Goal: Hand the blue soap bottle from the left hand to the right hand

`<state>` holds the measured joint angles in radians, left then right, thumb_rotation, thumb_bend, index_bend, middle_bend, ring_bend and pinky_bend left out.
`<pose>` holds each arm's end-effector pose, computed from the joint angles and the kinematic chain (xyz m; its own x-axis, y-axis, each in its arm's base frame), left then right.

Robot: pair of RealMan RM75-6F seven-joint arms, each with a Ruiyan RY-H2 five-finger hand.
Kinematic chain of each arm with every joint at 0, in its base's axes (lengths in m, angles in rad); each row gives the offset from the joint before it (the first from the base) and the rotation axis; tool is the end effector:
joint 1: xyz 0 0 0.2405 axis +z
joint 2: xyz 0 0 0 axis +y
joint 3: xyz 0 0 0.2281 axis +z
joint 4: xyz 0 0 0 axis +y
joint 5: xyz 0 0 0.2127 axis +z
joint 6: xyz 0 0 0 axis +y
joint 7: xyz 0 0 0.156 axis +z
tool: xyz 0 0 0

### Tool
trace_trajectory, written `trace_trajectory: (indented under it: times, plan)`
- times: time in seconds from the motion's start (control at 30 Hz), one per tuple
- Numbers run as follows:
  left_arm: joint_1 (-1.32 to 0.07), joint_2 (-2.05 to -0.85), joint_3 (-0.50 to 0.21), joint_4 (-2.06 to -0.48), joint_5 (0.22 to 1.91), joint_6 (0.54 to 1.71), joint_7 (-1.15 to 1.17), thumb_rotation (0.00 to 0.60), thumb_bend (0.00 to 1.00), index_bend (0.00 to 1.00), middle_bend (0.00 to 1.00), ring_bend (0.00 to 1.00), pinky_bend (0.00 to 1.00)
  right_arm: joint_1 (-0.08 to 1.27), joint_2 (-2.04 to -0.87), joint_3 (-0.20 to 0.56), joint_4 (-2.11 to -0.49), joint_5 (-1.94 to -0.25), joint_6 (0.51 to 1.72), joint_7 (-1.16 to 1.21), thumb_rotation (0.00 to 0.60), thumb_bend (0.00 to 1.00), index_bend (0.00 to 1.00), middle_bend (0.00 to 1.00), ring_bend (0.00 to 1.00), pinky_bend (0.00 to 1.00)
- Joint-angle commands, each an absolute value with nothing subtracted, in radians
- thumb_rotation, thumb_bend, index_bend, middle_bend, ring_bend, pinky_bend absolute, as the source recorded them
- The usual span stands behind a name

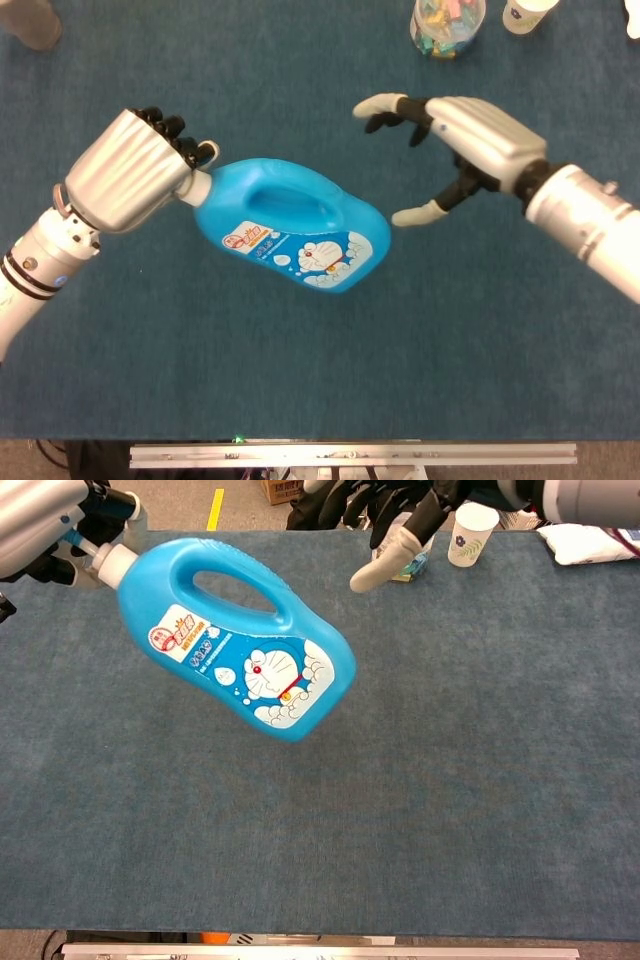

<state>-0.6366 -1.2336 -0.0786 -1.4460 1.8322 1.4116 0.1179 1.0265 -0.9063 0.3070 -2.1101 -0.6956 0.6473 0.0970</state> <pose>-0.1268 0.3017 0.0974 0.4919 -0.3059 0.8152 0.4881 -0.6785 -0.5491 -0.0077 -0.3141 0.0820 0.0435 -0.6287 0.7765 -0.9480 -0.2712 -0.1665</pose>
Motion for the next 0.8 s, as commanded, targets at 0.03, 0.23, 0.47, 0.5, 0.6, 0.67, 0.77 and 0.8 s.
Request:
trace_trajectory:
  times: [0.03, 0.23, 0.47, 0.5, 0.6, 0.67, 0.77, 0.8]
  plan:
    - [-0.64, -1.236, -0.08, -1.449, 1.834, 1.409, 0.121, 0.6, 0.45, 0.67, 0.88, 0.71, 0.83, 1.087, -0.95, 0.29, -2.094, -0.634, 0.668, 0.045, 0.6, 0.01, 0.18, 0.27, 0.21, 0.33]
    - [-0.644, -1.241, -0.085, -1.461, 1.833, 1.406, 0.131, 0.6, 0.45, 0.67, 0.88, 0.72, 0.83, 1.158, -1.013, 0.283, -2.083, -0.562, 0.716, -0.004, 0.6, 0.01, 0.18, 0.27, 0.21, 0.33]
    - [-0.655, -1.247, -0.093, -1.47, 1.829, 1.397, 0.138, 0.6, 0.45, 0.67, 0.88, 0.72, 0.83, 1.225, -1.075, 0.281, -2.06, -0.488, 0.746, -0.047, 0.6, 0.01, 0.19, 0.27, 0.21, 0.33]
    - [-0.656, -1.247, -0.094, -1.471, 1.829, 1.395, 0.139, 0.6, 0.45, 0.67, 0.88, 0.72, 0.83, 1.236, -1.078, 0.278, -2.057, -0.475, 0.746, -0.058, 0.6, 0.01, 0.2, 0.27, 0.21, 0.33]
    - [-0.659, -1.248, -0.093, -1.469, 1.827, 1.389, 0.14, 0.6, 0.45, 0.67, 0.88, 0.71, 0.83, 1.275, -1.082, 0.27, -2.049, -0.422, 0.756, -0.091, 0.6, 0.01, 0.26, 0.27, 0.21, 0.33]
    - [-0.66, -1.249, -0.092, -1.466, 1.828, 1.388, 0.142, 0.6, 0.45, 0.67, 0.88, 0.71, 0.83, 1.296, -1.083, 0.266, -2.048, -0.389, 0.761, -0.107, 0.6, 0.01, 0.31, 0.28, 0.21, 0.33]
    - [-0.659, -1.25, -0.091, -1.459, 1.825, 1.385, 0.143, 0.6, 0.45, 0.67, 0.88, 0.72, 0.83, 1.311, -1.079, 0.261, -2.047, -0.361, 0.762, -0.12, 0.6, 0.01, 0.31, 0.28, 0.21, 0.33]
    - [-0.659, -1.251, -0.091, -1.457, 1.823, 1.385, 0.142, 0.6, 0.45, 0.67, 0.88, 0.72, 0.83, 1.313, -1.079, 0.259, -2.046, -0.355, 0.762, -0.122, 0.6, 0.01, 0.31, 0.28, 0.21, 0.33]
